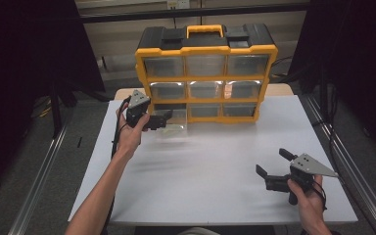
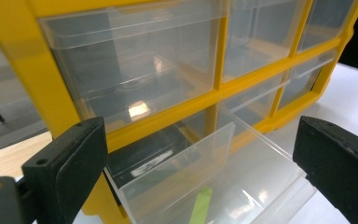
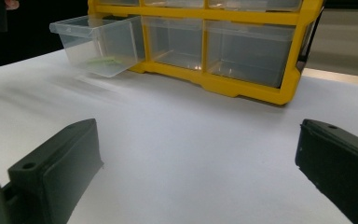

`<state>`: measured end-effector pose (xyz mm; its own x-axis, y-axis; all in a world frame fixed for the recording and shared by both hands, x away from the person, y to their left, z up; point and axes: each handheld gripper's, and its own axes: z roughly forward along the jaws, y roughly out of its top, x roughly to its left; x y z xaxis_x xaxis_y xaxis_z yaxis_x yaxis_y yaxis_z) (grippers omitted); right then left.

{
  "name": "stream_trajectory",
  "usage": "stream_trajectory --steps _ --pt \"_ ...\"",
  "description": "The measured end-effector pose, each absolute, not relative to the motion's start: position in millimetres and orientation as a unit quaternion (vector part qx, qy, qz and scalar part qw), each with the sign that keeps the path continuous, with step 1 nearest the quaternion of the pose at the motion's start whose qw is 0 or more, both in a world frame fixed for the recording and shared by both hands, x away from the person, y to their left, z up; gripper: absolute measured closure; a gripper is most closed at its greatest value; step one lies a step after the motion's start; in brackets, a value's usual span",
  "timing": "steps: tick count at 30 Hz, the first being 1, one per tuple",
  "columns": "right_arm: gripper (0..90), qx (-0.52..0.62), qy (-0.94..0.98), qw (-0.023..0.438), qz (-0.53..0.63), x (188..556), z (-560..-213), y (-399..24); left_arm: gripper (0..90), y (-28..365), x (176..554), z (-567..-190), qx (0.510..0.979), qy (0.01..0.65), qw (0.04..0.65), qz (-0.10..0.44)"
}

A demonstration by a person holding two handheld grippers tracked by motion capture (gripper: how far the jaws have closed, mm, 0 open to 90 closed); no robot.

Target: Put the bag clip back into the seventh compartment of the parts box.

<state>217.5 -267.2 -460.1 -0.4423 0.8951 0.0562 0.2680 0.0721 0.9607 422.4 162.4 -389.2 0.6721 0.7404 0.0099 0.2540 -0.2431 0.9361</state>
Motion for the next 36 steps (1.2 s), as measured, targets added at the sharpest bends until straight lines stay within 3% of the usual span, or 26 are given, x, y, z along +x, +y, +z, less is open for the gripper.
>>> stream_trajectory --steps 14,17,22,36 --pt "0.0 0.434 0.668 0.306 0.522 218.3 -460.0 -267.8 2.4 173.1 390.8 -396.6 0.737 0.327 0.544 0.233" --pt "0.0 0.436 0.667 0.305 0.522 218.5 -460.2 -267.8 1.1 177.4 385.3 -400.9 0.742 0.3 0.552 0.233" --pt "0.0 0.434 0.668 0.306 0.522 218.7 -460.3 -267.6 2.5 184.6 375.3 -406.4 0.73 0.33 0.547 0.243" --pt "0.0 0.436 0.667 0.306 0.522 218.5 -459.9 -267.9 3.4 207.4 347.2 -422.1 0.721 0.336 0.555 0.243"
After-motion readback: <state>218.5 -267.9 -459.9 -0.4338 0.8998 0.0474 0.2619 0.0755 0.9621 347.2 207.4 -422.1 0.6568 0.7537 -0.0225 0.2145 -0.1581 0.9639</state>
